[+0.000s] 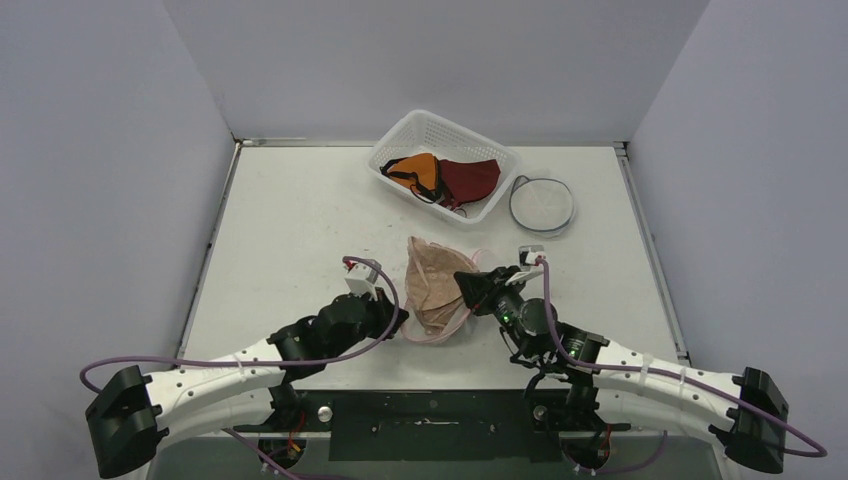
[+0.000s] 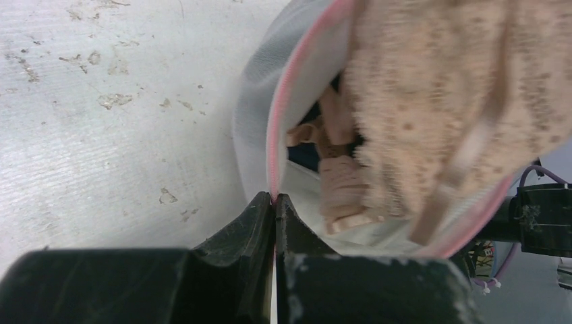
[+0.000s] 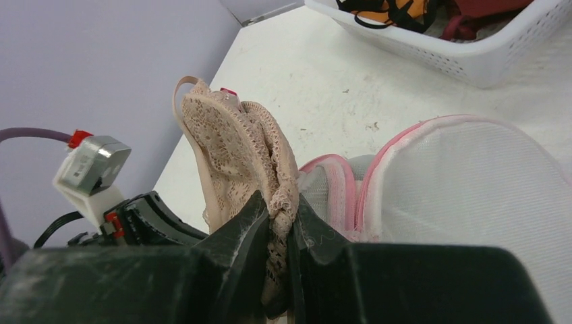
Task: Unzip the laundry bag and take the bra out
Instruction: Pick up the bra from the laundry bag.
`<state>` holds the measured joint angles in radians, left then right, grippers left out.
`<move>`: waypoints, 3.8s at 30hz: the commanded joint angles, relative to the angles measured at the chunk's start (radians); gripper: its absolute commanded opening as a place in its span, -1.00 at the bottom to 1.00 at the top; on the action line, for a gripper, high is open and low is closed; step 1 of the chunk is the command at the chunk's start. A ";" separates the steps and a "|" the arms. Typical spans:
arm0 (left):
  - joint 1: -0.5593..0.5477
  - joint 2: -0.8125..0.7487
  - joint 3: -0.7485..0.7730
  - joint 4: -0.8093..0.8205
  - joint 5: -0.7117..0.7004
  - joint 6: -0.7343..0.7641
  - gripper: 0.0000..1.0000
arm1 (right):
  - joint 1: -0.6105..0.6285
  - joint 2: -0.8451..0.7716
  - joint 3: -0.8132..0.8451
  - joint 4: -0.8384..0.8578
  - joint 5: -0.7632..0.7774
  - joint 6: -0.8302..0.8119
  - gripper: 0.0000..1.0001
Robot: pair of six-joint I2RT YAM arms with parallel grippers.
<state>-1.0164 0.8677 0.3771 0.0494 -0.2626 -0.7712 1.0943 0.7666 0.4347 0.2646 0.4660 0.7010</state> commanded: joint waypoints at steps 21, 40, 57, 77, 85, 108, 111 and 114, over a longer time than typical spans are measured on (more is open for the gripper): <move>-0.026 -0.052 0.012 -0.007 -0.059 0.005 -1.00 | -0.147 0.048 0.104 -0.114 -0.181 0.402 -0.89; -0.025 0.060 -0.011 0.047 -0.095 0.020 -1.00 | -0.172 -0.209 -0.101 0.037 -0.390 0.372 -0.89; -0.028 -0.007 0.011 0.036 -0.012 -0.033 -1.00 | -0.172 -0.263 -0.028 0.199 -0.209 0.097 -0.89; -0.028 -0.001 0.032 0.048 -0.013 -0.003 -1.00 | -0.184 0.062 0.012 0.459 -0.405 0.279 -0.89; -0.018 0.008 -0.036 0.033 -0.089 -0.011 -1.00 | -0.210 -0.112 -0.104 0.382 -0.337 0.337 -0.89; 0.050 -0.169 -0.001 0.075 0.148 -0.052 0.91 | -0.218 -0.302 -0.333 0.041 -0.260 0.359 -0.89; 0.110 -0.151 -0.011 0.194 0.272 -0.084 0.95 | -0.218 -0.298 -0.340 0.049 -0.265 0.356 -0.89; 0.152 -0.093 -0.011 0.299 0.379 -0.108 0.93 | -0.218 -0.296 -0.354 0.068 -0.274 0.357 -0.89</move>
<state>-0.9104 0.7223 0.3412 0.1444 -0.0708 -0.8402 0.8829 0.4656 0.0952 0.2733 0.1947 1.0706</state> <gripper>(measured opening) 0.977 0.108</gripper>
